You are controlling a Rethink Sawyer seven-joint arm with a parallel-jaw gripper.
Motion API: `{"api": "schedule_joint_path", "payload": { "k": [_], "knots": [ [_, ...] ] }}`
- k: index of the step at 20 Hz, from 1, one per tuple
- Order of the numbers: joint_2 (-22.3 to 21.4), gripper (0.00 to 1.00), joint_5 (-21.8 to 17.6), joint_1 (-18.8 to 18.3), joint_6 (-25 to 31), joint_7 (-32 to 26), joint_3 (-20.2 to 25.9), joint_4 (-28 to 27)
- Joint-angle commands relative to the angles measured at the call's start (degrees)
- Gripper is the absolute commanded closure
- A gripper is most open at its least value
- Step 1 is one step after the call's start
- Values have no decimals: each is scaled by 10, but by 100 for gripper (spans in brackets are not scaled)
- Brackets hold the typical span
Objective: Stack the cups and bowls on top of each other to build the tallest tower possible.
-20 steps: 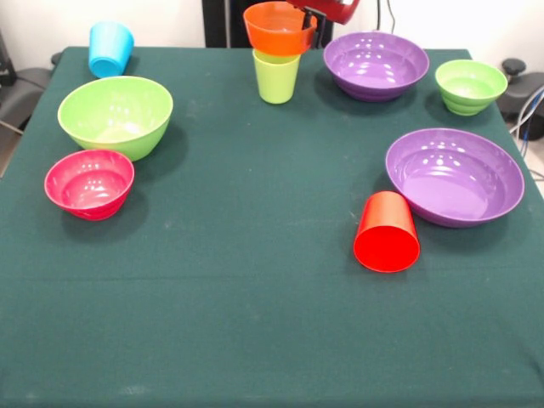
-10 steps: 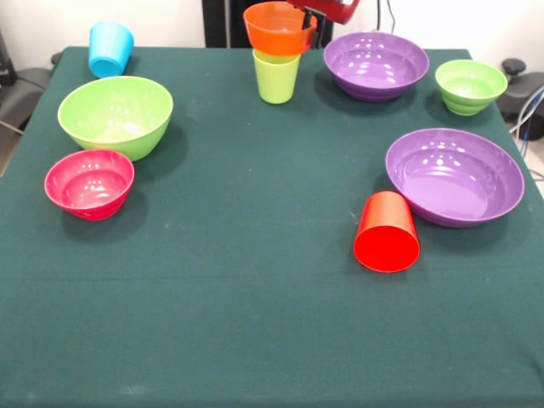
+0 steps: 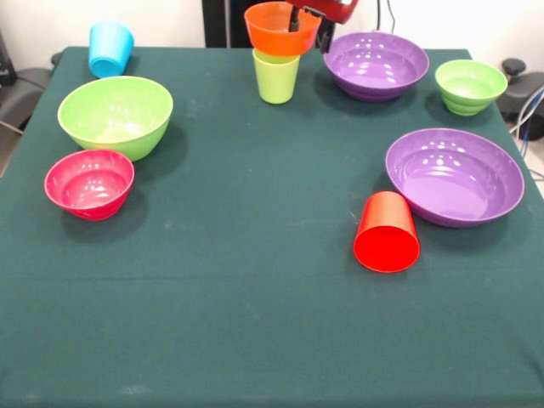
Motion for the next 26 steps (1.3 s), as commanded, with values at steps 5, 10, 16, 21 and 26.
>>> {"api": "schedule_joint_path", "payload": {
  "k": [5, 10, 16, 21, 26],
  "knots": [
    [31, 0, -16, 2, -49, 59, 34, -23],
    [28, 0, -14, -2, -43, 55, 39, -20],
    [22, 0, -15, -7, -44, 52, 43, -11],
    [21, 0, -15, -9, -41, 50, 44, -12],
    [26, 0, -18, -7, -43, 48, 43, -16]
  ]
}}
